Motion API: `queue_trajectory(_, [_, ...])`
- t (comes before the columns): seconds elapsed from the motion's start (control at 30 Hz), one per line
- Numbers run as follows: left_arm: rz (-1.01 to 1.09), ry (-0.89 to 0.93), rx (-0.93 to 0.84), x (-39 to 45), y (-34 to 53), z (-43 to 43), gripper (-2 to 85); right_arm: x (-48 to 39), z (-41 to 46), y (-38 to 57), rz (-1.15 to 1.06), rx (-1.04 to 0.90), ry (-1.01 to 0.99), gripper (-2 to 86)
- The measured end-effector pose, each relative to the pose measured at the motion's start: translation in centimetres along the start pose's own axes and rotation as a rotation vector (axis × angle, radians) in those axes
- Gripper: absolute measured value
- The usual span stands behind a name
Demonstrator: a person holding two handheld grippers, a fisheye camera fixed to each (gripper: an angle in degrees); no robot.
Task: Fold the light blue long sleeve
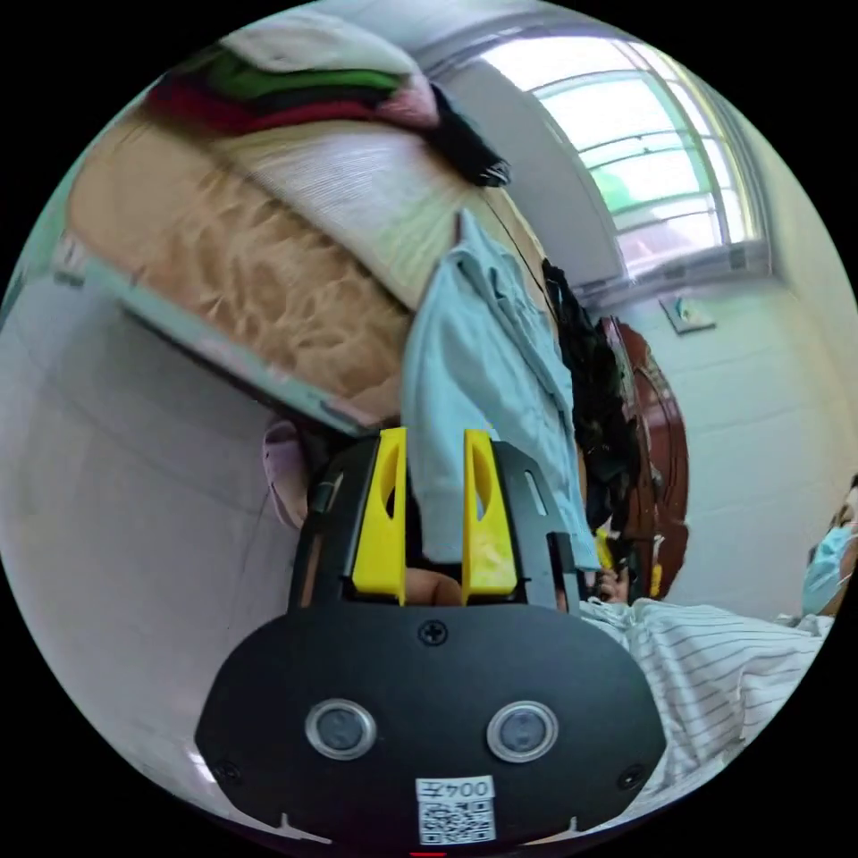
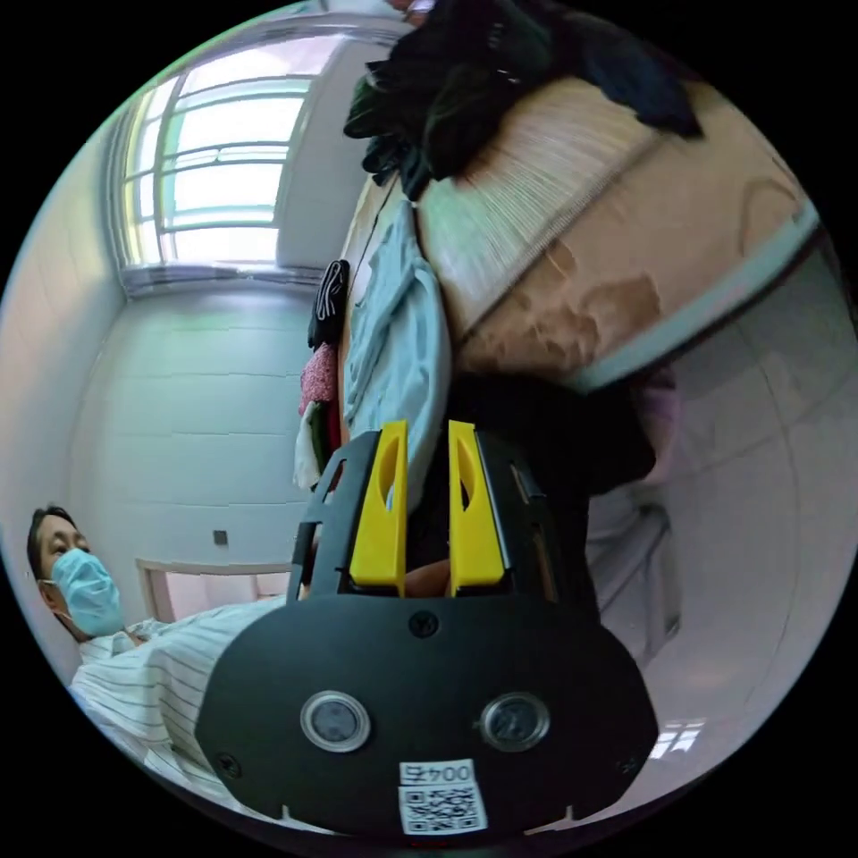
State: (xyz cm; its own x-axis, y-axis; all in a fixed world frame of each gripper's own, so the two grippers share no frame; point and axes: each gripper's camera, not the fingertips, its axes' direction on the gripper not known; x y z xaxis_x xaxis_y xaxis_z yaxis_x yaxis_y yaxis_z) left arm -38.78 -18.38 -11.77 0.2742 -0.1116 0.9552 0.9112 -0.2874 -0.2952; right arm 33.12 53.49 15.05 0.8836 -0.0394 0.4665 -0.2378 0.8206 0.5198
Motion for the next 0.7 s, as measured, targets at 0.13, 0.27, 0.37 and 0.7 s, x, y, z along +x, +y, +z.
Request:
queue_trajectory(0.13, [-0.171, 0.185, 0.103, -3.4, 5.6, -7.4, 10.9, 2.7, -1.5, 4.2, 0.117, 0.006, -0.152, 9.8])
queue_trajectory(0.27, [-0.174, 0.184, 0.056, -2.8, 5.9, -9.5, 12.6, 2.3, -1.8, 3.9, 0.091, -0.008, -0.183, 10.9])
queue_trajectory(0.37, [-0.247, 0.287, 0.008, -3.5, 6.5, -9.4, 13.5, 1.3, -1.6, 3.2, 0.055, -0.037, -0.157, 11.2])
queue_trajectory(0.7, [-0.213, 0.47, -0.037, 2.5, 4.9, -10.6, 15.8, 1.6, -2.2, 3.3, 0.063, -0.053, -0.115, 10.6])
